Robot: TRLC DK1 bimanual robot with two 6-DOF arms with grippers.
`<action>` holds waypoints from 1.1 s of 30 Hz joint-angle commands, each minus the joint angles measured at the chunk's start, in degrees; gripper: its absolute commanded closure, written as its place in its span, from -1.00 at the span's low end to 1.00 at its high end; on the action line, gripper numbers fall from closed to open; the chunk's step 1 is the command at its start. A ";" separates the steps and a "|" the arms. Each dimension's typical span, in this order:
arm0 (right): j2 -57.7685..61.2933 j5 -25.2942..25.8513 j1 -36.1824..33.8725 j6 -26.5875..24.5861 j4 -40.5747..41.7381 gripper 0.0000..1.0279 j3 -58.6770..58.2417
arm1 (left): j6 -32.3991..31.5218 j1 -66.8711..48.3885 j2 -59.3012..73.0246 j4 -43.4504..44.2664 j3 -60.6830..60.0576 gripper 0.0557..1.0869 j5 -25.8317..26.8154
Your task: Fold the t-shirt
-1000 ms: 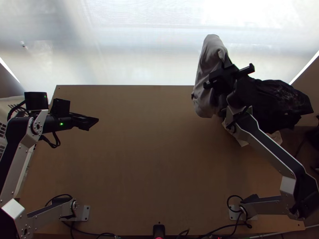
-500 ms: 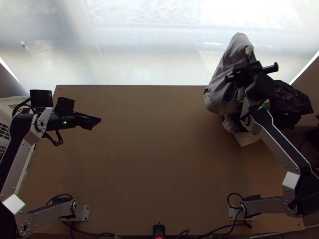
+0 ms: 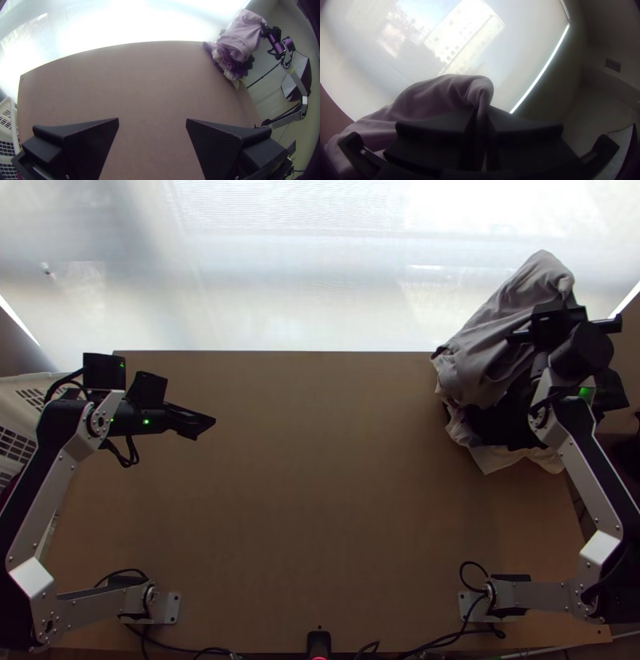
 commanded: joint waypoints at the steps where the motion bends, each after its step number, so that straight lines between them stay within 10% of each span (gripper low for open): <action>1: -0.65 -2.77 -6.56 2.13 -1.95 0.95 -0.27 | -0.62 -2.79 2.62 0.36 2.06 -0.90 -1.27; 28: 10.69 -10.59 -30.82 9.43 2.27 0.95 -10.64 | 0.26 -7.27 6.05 0.28 3.73 -0.90 -3.73; 33: 13.59 -11.91 -31.70 7.85 2.18 0.54 -10.73 | 0.44 -7.36 6.22 0.28 3.73 -0.90 -3.91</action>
